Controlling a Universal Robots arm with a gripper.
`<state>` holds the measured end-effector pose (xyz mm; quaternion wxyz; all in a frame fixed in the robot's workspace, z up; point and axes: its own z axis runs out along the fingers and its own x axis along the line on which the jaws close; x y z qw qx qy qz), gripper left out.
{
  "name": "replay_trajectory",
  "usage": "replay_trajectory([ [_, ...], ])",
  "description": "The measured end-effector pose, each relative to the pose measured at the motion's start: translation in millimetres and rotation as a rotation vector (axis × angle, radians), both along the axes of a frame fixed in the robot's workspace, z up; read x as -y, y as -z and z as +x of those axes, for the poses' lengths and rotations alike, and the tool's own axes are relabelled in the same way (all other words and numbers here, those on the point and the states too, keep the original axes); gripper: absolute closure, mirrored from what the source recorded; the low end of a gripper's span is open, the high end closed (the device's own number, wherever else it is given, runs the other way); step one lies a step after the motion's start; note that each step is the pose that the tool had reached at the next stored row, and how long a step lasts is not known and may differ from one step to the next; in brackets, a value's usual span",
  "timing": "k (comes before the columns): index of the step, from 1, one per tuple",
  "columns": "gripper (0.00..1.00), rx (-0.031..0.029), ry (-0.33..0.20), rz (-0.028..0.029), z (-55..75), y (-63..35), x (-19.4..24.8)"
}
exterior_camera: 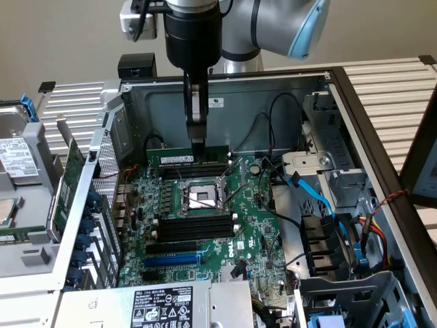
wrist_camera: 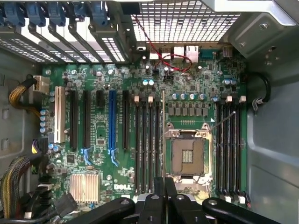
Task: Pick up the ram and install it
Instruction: 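Insert the ram into the slot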
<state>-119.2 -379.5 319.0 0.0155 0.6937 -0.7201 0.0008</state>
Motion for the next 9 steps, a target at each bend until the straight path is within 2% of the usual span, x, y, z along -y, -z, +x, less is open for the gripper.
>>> replay_trajectory([
  [4, 0.88, 0.0002, 0.0, 0.0, 0.0, 10.5, 1.2],
  [9, 0.88, 0.002, 0.0, 0.0, 0.0, 19.7, 6.2],
])
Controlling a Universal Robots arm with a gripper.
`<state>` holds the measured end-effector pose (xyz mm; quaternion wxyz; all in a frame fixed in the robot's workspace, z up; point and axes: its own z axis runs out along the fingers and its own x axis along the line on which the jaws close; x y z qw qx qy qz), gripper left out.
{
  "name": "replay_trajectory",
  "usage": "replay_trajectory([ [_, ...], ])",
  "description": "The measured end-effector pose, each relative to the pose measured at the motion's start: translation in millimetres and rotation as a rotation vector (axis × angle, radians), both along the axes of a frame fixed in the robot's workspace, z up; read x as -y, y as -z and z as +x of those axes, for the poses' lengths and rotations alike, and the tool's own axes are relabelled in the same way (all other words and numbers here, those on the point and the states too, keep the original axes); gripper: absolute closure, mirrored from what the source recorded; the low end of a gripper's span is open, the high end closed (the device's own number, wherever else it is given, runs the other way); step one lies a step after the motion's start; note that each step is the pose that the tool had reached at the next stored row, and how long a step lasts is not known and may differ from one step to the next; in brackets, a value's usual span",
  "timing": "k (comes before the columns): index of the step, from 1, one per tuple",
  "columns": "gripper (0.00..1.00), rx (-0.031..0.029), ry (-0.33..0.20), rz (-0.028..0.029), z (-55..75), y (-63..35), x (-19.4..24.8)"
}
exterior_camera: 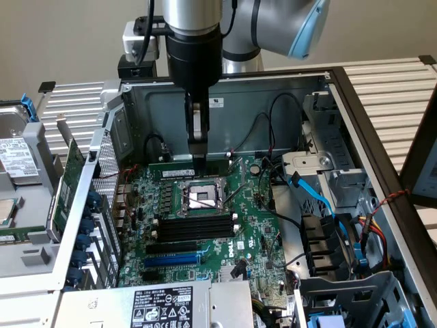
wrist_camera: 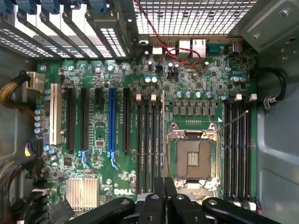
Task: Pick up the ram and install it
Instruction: 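Insert the ram into the slot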
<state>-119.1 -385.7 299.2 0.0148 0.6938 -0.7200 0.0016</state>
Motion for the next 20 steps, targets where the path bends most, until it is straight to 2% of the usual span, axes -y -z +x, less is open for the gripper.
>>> replay_trajectory([
  [5, 0.88, 0.0027, 0.0, 0.0, 0.0, 9.0, 8.3],
  [8, 0.88, 0.0051, 0.0, 0.0, 0.0, 14.5, 9.0],
  [12, 0.88, 0.0105, 0.0, -0.0031, 0.0, 18.3, 9.0],
  [14, 0.88, 0.0118, 0.0, -0.0101, 0.0, 19.8, 8.9],
  [17, 0.88, 0.0137, 0.002, -0.0314, 0.0, 21.1, 9.0],
  [18, 0.88, 0.0139, 0.002, -0.0335, 0.0, 21.2, 9.0],
  [20, 0.88, 0.0139, 0.002, -0.0336, 0.0, 21.2, 9.0],
])
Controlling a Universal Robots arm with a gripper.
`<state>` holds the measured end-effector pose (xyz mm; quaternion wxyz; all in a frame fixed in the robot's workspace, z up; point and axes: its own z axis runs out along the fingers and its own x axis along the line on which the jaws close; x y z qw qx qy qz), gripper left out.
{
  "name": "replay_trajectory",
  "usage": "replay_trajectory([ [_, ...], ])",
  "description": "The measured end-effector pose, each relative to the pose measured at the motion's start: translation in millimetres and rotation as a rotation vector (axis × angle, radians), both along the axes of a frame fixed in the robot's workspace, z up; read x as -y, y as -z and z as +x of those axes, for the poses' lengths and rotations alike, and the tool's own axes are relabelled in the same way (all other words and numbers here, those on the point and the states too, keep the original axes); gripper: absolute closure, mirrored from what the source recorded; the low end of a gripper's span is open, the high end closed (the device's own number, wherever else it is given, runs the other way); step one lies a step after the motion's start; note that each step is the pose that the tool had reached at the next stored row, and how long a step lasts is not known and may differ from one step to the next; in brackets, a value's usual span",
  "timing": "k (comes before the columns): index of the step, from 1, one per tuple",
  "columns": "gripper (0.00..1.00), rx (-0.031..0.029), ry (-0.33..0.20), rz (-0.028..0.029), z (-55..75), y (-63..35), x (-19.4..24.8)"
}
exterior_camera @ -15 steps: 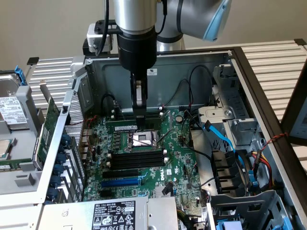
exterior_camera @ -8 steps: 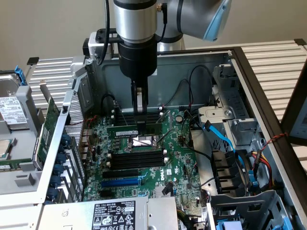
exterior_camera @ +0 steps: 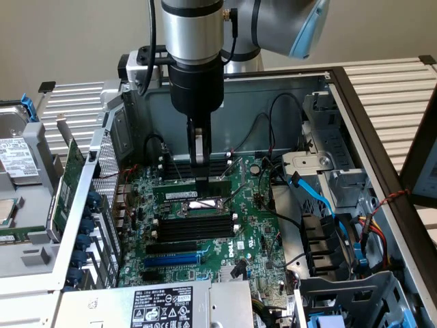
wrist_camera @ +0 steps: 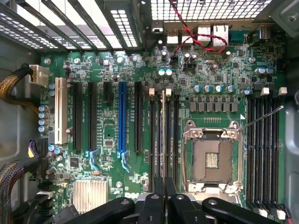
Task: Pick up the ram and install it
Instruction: 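Insert the ram into the slot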
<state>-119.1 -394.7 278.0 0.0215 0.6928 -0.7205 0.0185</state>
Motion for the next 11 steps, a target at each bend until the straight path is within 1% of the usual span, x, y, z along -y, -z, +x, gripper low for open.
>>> replay_trajectory([
  [2, 0.88, 0.0001, 0.0, 0.0, 0.0, 0.1, 0.0],
  [3, 0.88, 0.0005, 0.0, 0.001, 0.0, 0.7, 0.0],
  [8, 0.88, 0.0005, 0.007, 0.0016, 0.0, 7.1, 0.0],
  [9, 0.88, 0.0008, 0.008, 0.0039, 0.3, 7.8, 0.1],
  [11, 0.88, 0.0019, 0.011, 0.0123, 0.4, 9.1, 0.0],
])
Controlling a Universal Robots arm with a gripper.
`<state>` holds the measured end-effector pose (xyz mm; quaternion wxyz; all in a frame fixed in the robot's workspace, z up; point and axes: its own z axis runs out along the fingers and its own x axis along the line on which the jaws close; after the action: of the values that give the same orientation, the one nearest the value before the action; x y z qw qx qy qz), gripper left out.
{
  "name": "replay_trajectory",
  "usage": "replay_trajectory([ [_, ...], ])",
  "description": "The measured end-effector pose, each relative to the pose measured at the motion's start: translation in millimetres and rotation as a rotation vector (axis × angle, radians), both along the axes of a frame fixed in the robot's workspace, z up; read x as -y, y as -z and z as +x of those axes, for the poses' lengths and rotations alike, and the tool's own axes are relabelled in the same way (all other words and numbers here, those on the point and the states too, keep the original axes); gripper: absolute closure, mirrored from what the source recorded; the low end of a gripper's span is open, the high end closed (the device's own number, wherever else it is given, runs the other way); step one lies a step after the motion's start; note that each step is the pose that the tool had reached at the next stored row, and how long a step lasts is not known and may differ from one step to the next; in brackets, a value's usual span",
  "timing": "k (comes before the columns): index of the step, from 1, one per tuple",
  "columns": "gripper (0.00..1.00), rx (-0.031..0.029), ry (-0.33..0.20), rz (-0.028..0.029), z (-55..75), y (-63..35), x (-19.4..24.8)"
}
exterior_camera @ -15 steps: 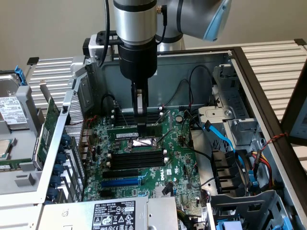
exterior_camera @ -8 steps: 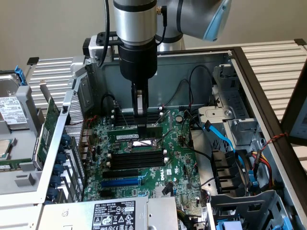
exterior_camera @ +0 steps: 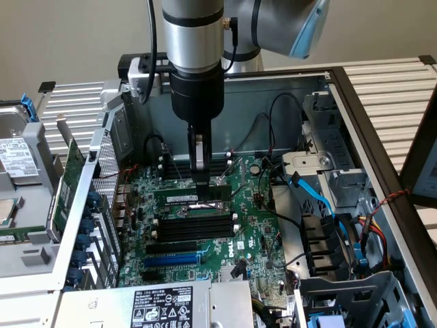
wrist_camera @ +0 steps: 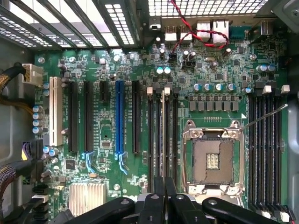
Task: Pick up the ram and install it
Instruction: 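Insert the ram into the slot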
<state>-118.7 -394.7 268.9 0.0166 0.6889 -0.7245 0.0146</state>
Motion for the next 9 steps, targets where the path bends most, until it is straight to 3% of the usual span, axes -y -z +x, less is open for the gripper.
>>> replay_trajectory([
  [9, 0.88, 0.0001, 0.042, 0.0016, 0.1, 2.2, 3.2],
])
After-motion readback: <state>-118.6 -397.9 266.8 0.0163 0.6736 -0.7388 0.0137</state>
